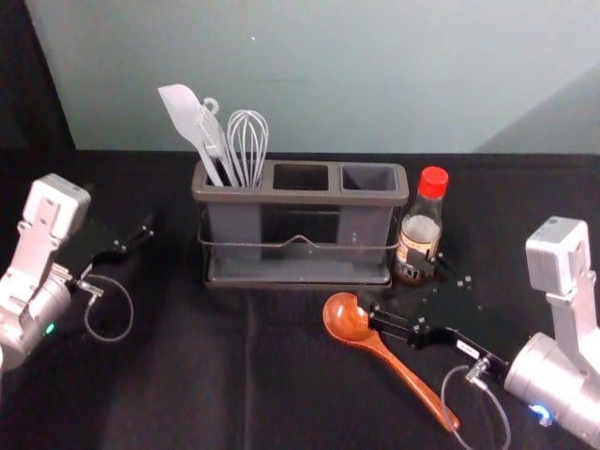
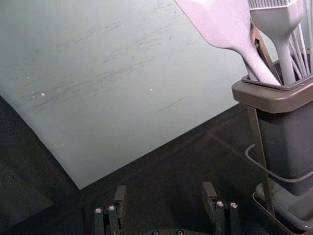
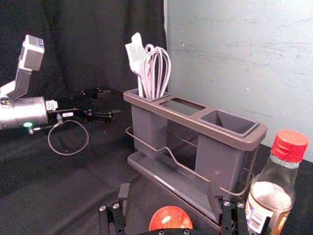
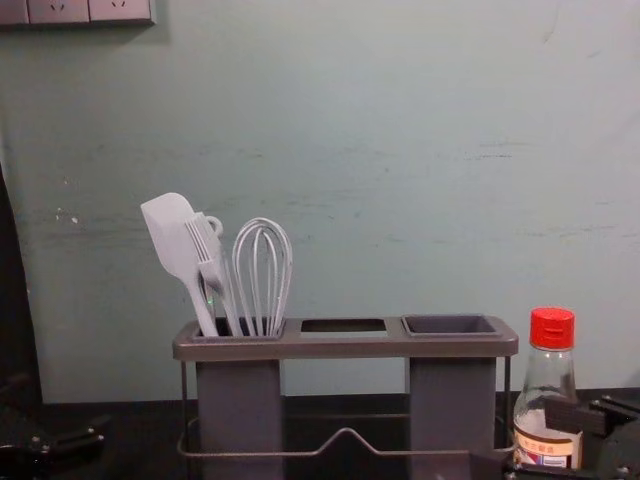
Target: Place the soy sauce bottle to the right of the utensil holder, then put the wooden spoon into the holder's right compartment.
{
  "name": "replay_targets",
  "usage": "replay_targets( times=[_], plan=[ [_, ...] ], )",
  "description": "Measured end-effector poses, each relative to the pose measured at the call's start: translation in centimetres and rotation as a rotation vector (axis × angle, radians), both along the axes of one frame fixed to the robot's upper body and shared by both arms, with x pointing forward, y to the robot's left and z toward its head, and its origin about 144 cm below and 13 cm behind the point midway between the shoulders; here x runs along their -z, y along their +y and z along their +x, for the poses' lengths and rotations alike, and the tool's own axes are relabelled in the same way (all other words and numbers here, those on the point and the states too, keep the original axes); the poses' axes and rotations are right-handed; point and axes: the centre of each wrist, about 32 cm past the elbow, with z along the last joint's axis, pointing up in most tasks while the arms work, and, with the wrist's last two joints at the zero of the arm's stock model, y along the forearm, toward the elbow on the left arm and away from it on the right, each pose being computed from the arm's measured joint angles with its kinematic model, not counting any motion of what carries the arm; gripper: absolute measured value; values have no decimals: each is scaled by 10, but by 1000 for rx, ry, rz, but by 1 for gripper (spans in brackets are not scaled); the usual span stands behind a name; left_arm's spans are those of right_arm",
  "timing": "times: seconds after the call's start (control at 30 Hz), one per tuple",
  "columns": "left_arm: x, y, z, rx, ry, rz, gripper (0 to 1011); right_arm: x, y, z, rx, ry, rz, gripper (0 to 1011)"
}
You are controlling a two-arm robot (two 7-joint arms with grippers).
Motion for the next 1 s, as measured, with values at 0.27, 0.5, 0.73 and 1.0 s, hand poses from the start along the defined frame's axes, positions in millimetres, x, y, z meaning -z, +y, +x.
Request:
replay_targets(
  times=[0.27,0.5,0.73,1.0],
  plan=[
    [0,0,0,0,0,0,1000,-1,-1,0,1,-2,1,1002],
    [0,0,0,0,0,0,1000,-2,-1,0,1,-3,3,1002],
    [0,0,0,0,0,0,1000,-1,-1,-1,-2,-6,1,1002],
    [0,0,0,0,0,0,1000,-13,2,-11,-24,11,-75,1002]
  ],
)
